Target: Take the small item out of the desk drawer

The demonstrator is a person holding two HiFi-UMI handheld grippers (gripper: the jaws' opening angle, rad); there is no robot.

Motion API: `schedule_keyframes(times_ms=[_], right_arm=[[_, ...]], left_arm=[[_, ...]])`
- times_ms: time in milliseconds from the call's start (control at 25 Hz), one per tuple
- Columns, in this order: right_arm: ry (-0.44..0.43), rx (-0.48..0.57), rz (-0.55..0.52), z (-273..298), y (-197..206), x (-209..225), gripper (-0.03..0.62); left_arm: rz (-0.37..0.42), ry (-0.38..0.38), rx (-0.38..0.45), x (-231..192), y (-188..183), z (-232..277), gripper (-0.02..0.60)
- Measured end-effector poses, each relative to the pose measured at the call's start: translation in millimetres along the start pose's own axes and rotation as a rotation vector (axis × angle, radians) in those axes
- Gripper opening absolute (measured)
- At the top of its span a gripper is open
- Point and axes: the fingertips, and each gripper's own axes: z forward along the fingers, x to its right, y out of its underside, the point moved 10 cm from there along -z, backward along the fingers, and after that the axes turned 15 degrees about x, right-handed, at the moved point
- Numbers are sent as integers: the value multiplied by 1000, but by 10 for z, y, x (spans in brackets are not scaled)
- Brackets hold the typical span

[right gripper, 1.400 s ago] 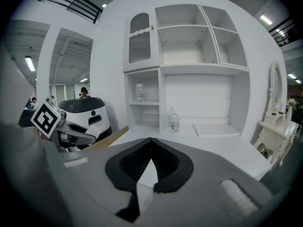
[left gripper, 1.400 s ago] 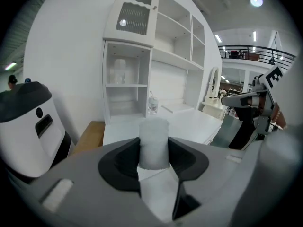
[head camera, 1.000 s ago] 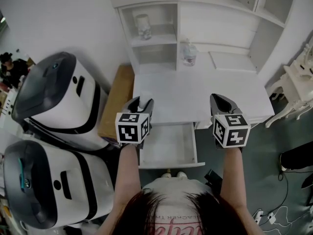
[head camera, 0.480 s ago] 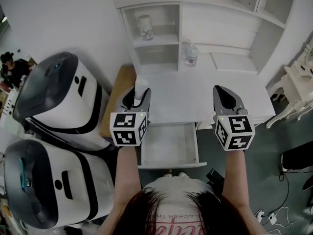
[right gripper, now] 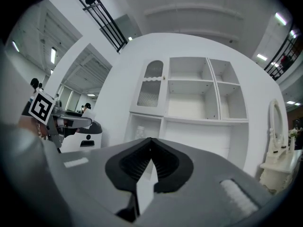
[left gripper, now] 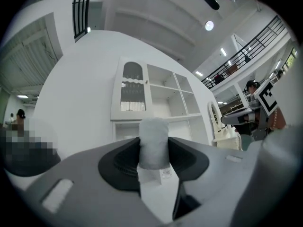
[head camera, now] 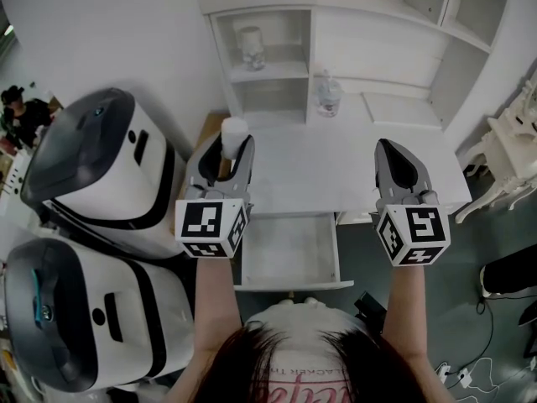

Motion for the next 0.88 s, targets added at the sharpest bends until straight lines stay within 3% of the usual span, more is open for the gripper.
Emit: schedule_keyframes(times_ms=[200,360,880], right_arm=[[-2,58,3,15,-115,22,2],[6,84,-12,46,-193,37,2],[-4,139,-71,124,-330,12,2]], left_arm=[[52,-20,68,-32,-165,37,192],[45,-31,100,-71,-274,65,192],[110,-54,145,-148,-466,134,192]])
